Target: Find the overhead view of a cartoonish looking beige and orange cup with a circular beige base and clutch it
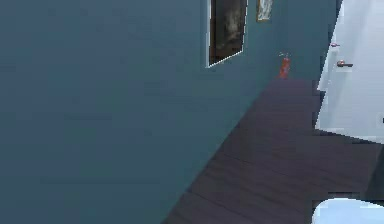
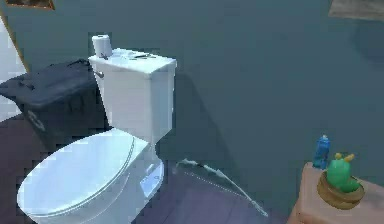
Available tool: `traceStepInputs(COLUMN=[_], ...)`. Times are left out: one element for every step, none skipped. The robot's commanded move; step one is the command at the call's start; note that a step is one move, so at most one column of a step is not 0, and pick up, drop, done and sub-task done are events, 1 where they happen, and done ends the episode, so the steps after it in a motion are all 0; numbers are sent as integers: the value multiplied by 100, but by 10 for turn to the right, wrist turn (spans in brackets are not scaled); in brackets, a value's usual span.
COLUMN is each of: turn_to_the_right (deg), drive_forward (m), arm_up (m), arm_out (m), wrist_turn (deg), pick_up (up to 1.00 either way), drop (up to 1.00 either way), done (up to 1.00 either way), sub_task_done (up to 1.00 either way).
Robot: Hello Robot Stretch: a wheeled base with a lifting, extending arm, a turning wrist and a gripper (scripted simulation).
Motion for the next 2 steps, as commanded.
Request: traceStepInputs(turn_to_the_right=[30,0], drive_forward=[0,65], arm_up=[0,0], arm_out=[0,0], wrist_turn=[0,0], pick_up=[0,0], drop=[0,0], done=[0,0], sub_task_done=[0,0])
